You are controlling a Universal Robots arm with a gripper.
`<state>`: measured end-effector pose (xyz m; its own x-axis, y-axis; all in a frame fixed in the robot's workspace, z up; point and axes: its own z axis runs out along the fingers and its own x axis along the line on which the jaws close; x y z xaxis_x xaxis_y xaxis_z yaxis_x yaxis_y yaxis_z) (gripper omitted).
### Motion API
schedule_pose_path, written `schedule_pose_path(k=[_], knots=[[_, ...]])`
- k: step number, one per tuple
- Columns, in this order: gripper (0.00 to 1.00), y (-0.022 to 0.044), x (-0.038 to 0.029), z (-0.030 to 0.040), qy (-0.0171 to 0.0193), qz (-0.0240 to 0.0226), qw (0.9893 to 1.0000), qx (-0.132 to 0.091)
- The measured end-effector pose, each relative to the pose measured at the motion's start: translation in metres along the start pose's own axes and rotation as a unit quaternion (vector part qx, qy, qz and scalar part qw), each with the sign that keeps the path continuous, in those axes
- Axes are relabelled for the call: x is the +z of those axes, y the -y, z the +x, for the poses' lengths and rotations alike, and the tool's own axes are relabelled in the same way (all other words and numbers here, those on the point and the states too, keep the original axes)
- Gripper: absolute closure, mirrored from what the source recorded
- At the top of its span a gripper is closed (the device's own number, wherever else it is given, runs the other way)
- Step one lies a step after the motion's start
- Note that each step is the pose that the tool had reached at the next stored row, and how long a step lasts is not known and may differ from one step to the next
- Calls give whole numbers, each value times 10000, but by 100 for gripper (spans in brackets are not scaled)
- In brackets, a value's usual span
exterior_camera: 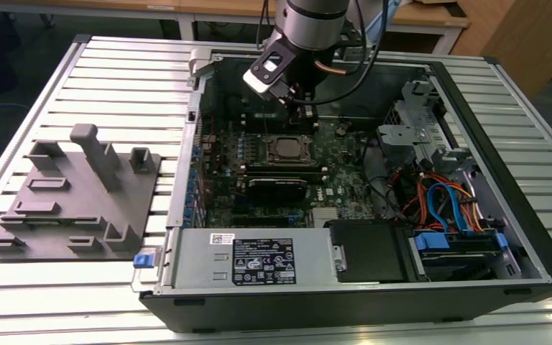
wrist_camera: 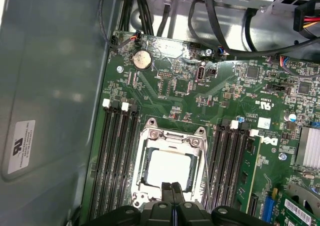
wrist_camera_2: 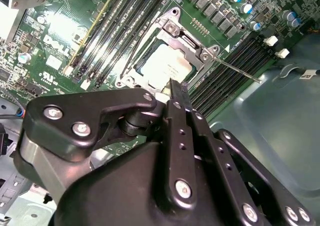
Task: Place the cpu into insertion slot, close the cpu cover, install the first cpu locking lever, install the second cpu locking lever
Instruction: 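Install the first cpu locking lever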
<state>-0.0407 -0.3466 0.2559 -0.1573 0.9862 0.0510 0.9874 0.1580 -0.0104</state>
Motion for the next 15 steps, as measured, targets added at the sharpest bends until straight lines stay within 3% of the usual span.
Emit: schedule_pose_path(k=[7, 11, 15], knots=[[90, 0, -2, 0, 1, 5, 10000, -84], [90, 0, -1, 0, 3, 16, 9995, -307], [90, 0, -1, 0, 7, 32, 9981, -616]])
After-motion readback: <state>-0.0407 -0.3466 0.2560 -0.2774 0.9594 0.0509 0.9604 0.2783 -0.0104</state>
